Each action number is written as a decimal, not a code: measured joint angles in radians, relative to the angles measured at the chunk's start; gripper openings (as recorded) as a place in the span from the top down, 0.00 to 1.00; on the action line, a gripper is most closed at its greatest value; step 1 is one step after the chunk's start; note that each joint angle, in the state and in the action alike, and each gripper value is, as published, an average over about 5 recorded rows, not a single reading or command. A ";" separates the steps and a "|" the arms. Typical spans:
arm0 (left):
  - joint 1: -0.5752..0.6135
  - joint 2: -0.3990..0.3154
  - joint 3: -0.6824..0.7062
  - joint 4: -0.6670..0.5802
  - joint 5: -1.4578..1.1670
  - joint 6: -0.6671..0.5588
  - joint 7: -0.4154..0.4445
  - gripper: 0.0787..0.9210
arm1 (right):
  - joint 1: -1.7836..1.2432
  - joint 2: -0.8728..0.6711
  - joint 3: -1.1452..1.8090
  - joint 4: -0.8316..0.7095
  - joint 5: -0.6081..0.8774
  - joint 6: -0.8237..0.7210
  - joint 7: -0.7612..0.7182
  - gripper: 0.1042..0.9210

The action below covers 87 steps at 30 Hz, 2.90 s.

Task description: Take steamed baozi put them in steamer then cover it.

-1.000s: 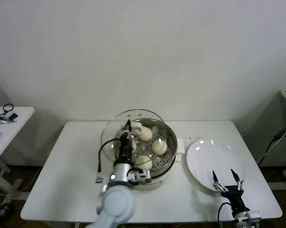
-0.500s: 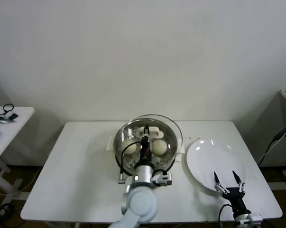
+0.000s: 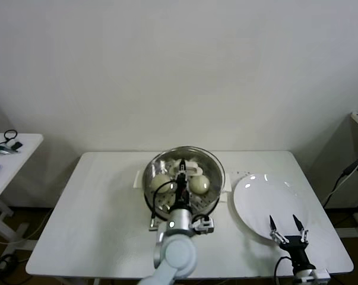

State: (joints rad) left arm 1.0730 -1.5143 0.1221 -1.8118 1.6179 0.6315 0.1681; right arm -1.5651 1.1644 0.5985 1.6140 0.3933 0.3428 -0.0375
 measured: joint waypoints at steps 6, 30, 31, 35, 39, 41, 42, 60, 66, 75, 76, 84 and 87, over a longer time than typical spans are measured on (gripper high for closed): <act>0.006 0.009 -0.006 0.009 0.000 0.000 -0.008 0.93 | -0.001 0.001 0.001 0.001 0.000 0.003 0.000 0.12; 0.015 0.065 0.023 -0.048 -0.114 0.011 -0.053 0.53 | -0.024 -0.014 -0.009 0.041 0.019 -0.021 0.026 0.12; 0.017 0.070 0.025 -0.056 -0.126 0.011 -0.055 0.50 | -0.025 -0.016 -0.010 0.043 0.020 -0.023 0.027 0.12; 0.029 0.089 0.030 -0.091 -0.176 0.013 -0.062 0.36 | -0.030 -0.027 -0.014 0.051 0.026 -0.034 0.032 0.12; 0.050 0.110 0.023 -0.135 -0.226 0.003 -0.074 0.22 | -0.030 -0.034 -0.020 0.054 0.033 -0.036 0.036 0.12; 0.065 0.120 0.012 -0.159 -0.253 -0.009 -0.086 0.17 | -0.028 -0.034 -0.021 0.055 0.034 -0.036 0.037 0.12; 0.073 0.124 0.005 -0.171 -0.268 -0.017 -0.094 0.15 | -0.027 -0.035 -0.022 0.056 0.034 -0.035 0.037 0.12; 0.296 0.203 -0.426 -0.308 -1.006 -0.312 -0.273 0.12 | -0.003 -0.039 -0.054 0.044 0.039 -0.001 0.039 0.12; 0.403 0.251 -0.594 -0.248 -1.389 -0.462 -0.258 0.12 | 0.007 -0.040 -0.070 0.034 0.040 0.010 0.041 0.12; 0.483 0.267 -0.683 -0.095 -1.720 -0.648 -0.239 0.12 | 0.019 -0.039 -0.087 0.026 0.038 0.022 0.043 0.12; 0.487 0.266 -0.686 -0.081 -1.738 -0.662 -0.238 0.12 | 0.020 -0.040 -0.087 0.026 0.039 0.022 0.043 0.12; 0.510 0.251 -0.699 -0.015 -1.840 -0.737 -0.230 0.12 | 0.025 -0.041 -0.091 0.019 0.040 0.026 0.043 0.12; 0.515 0.248 -0.702 -0.006 -1.858 -0.749 -0.228 0.12 | 0.027 -0.042 -0.091 0.018 0.040 0.026 0.043 0.12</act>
